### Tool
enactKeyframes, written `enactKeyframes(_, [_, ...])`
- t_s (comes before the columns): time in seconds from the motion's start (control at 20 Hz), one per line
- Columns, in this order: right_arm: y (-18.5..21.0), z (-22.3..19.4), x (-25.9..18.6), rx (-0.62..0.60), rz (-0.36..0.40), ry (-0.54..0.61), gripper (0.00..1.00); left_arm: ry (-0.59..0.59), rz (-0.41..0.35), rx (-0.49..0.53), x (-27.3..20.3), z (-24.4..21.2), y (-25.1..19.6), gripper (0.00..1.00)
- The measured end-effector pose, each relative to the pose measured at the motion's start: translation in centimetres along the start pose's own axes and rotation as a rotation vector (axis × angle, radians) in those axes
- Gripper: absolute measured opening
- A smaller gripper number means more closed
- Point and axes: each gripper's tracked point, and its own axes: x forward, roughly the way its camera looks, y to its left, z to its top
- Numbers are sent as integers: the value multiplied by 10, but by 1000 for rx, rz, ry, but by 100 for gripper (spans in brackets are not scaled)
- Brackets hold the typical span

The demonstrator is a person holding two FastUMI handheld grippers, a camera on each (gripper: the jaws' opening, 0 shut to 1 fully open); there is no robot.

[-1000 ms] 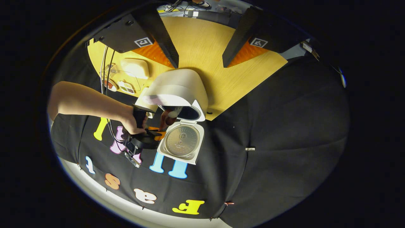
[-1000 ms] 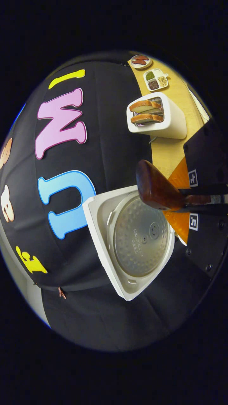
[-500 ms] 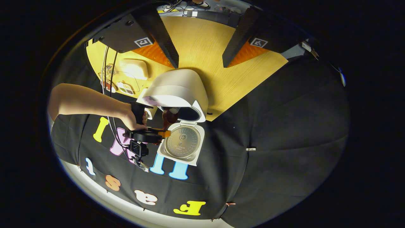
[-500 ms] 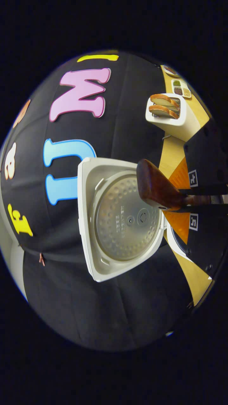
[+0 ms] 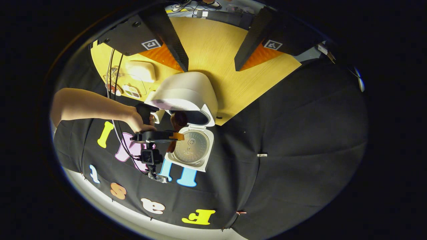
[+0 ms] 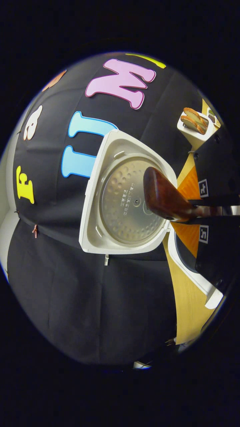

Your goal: Close the left gripper, press the button to open the rice cooker; take a wooden spoon from the chopstick holder with the right hand, scoop a spoonful of rice and pour it into the rice cooker, then put the wooden spoon back into the chopstick holder.

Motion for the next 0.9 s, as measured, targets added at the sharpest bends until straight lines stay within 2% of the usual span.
enactKeyframes(0.1, [-3, 2, -3, 65, -5, 11, 15, -1, -1, -3, -1, -1, 0, 96])
enactKeyframes(0.2, [-11, 10, -9, 186, -12, 14, 15, -4, -4, -8, 0, 0, -1, 96])
enactKeyframes(0.5, [-71, 38, -58, 517, -82, -31, 15, -16, -33, -32, 8, 6, -14, 96])
enactKeyframes(0.55, [-85, 40, -70, 552, -98, -42, 15, -18, -41, -39, 9, 9, -18, 96])
enactKeyframes(0.6, [-100, 42, -83, 582, -118, -56, 11, -21, -46, -34, 10, 12, -24, 96])
enactKeyframes(0.65, [-116, 42, -96, 608, -142, -67, 15, -26, -50, -21, 11, 15, -29, 96])
enactKeyframes(0.8, [-170, 28, -140, 626, -261, -83, 15, -40, -72, 15, 17, 25, -50, 96])
enactKeyframes(0.9, [-206, 13, -173, 633, -319, -84, 15, -36, -98, -10, 25, 30, -70, 96])
